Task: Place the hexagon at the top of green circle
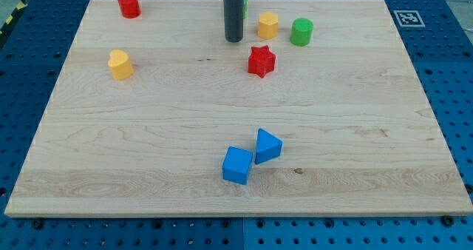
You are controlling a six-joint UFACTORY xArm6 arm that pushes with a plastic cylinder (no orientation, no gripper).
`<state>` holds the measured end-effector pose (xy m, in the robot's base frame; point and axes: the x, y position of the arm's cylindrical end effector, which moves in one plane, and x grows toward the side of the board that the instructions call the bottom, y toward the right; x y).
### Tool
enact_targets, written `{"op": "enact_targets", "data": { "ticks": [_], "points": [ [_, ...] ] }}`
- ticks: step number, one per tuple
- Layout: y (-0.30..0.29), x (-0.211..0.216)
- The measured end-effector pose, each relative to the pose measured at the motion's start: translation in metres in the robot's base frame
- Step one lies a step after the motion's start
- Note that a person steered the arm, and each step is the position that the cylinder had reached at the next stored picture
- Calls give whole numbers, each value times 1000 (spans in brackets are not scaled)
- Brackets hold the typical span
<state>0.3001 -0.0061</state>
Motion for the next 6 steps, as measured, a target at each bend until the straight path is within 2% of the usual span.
{"op": "enact_targets", "data": {
  "ticks": [6],
  "points": [
    [96,-29]
  ]
}}
